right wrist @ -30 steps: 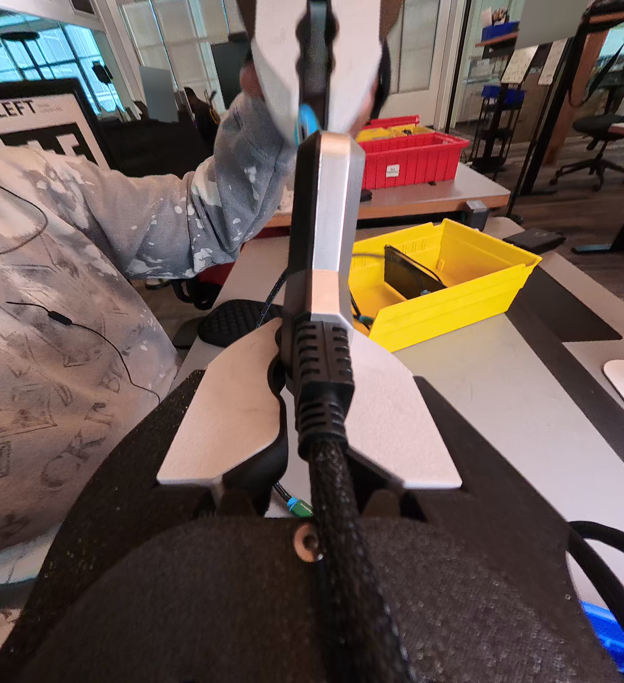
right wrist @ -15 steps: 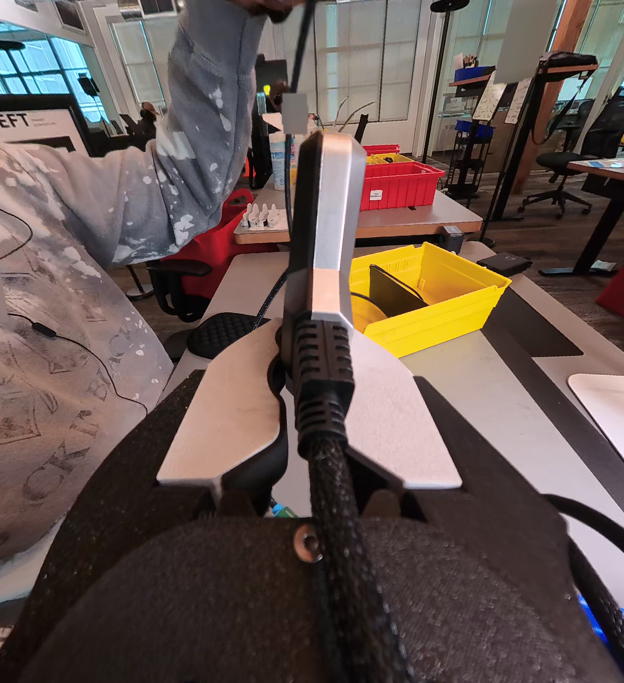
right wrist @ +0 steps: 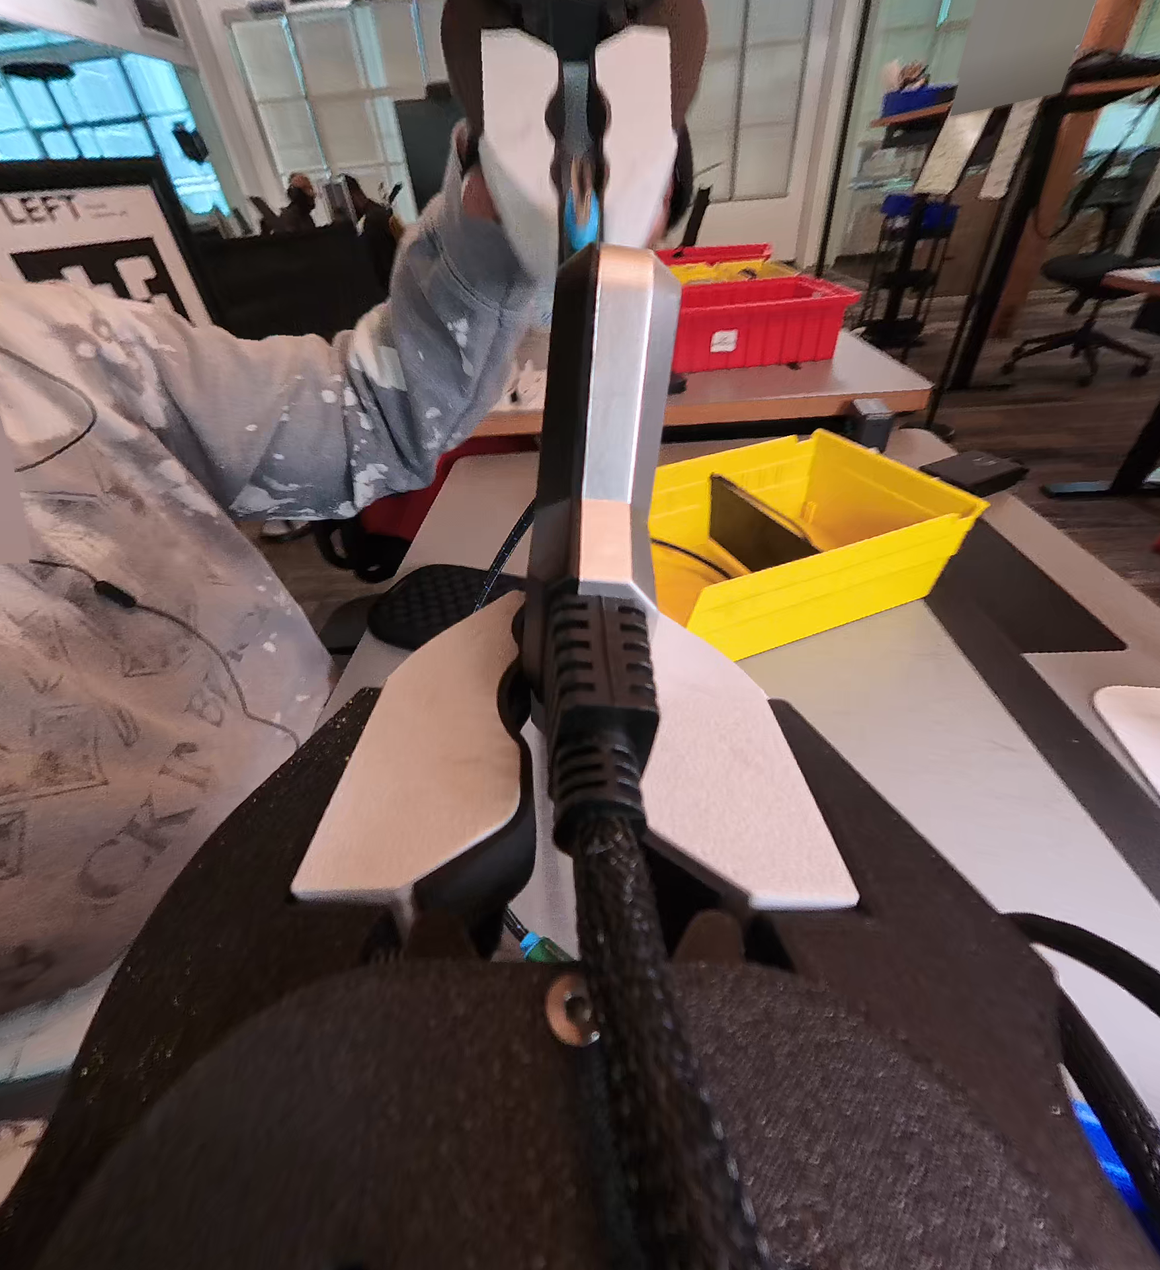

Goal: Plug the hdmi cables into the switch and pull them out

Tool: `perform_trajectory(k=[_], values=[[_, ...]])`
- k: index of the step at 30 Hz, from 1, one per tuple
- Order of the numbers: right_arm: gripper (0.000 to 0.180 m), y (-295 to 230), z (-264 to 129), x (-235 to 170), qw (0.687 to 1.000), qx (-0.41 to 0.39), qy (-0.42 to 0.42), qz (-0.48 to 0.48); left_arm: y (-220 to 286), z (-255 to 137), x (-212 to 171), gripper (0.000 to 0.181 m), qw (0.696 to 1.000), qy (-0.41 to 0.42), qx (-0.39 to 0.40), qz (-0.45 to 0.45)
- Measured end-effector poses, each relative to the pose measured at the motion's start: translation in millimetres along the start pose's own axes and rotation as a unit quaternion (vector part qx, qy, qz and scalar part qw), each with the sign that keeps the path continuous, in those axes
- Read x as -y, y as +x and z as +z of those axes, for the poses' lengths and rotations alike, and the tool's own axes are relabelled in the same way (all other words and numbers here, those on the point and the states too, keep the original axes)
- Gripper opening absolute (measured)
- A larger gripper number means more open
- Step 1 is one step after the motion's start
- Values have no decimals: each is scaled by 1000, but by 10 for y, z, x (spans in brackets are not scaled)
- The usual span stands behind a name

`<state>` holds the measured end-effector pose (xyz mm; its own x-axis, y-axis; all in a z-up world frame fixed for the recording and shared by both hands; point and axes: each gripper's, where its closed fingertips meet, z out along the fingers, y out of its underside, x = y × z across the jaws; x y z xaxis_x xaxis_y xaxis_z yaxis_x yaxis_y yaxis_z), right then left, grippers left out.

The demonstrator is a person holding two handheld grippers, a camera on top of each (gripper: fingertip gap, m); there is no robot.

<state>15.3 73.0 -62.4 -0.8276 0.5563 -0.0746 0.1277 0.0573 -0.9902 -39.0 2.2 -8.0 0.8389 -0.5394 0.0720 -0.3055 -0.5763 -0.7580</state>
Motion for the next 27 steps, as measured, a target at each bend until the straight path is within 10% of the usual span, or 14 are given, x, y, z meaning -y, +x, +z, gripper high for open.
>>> perform_trajectory(k=[8, 27], values=[[21, 9, 178, -263, 997, 5, -78, 13, 8, 801, -329, 12, 998, -56, -28, -12], [21, -54, 420, -734, 981, 47, -187, 30, 78, 1008, -864, 12, 971, -213, -101, -24]])
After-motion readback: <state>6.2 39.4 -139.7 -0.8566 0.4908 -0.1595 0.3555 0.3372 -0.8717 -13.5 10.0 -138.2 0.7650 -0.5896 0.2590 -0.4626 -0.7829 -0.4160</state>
